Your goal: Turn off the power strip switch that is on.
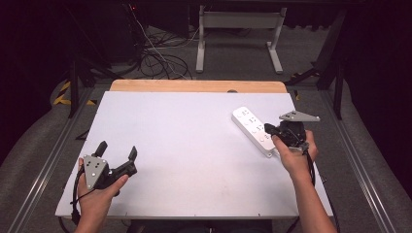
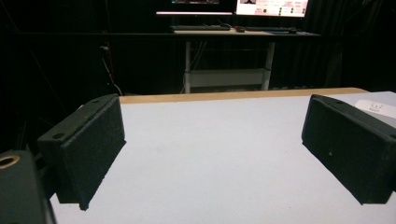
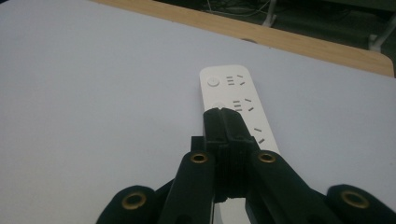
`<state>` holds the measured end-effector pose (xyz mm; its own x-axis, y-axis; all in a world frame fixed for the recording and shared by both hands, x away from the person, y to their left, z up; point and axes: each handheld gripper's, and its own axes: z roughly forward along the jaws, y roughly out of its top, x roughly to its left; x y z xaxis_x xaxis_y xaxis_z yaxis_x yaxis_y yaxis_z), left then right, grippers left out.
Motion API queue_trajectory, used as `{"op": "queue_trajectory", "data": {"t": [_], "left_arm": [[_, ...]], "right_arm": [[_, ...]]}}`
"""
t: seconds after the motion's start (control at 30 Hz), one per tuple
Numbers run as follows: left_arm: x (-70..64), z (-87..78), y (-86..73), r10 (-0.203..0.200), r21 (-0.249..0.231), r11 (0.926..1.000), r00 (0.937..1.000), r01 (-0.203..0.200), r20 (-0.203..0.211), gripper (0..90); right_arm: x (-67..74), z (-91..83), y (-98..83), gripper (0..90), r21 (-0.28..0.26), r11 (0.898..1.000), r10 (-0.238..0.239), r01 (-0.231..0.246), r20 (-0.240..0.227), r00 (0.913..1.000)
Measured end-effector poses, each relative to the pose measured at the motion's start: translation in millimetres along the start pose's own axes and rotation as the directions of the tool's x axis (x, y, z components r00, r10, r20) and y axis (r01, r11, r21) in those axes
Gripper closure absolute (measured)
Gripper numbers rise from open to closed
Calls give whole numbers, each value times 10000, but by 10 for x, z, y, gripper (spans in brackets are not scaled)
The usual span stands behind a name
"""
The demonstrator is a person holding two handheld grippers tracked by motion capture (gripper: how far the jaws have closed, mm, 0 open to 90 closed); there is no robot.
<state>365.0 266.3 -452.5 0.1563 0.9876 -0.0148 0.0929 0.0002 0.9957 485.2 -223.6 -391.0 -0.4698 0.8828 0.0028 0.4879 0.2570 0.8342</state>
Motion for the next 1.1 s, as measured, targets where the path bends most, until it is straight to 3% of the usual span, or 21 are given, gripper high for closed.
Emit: {"op": "queue_trajectory", "data": {"t": [0.17,0.43,0.67,0.87,1.1], "left_arm": [[-4,1,0,16,-3,10000,10000,-16,0,65],[-7,9,-6,126,55,9999,9998,-126,128,66],[-13,-2,0,77,-3,10000,9996,-77,276,61],[-41,6,1,258,21,9997,9982,-260,533,56],[-39,9,1,245,50,9997,9980,-248,577,57]], "right_arm": [[-37,113,6,900,382,9992,-76,71,126,9999],[-206,286,-49,900,1008,9940,392,-418,272,9989],[-172,438,-128,900,1621,9867,109,-143,216,9997],[-169,523,-196,900,2002,9795,184,-223,213,9996],[-191,548,-224,900,2099,9772,264,-317,278,9993]]}}
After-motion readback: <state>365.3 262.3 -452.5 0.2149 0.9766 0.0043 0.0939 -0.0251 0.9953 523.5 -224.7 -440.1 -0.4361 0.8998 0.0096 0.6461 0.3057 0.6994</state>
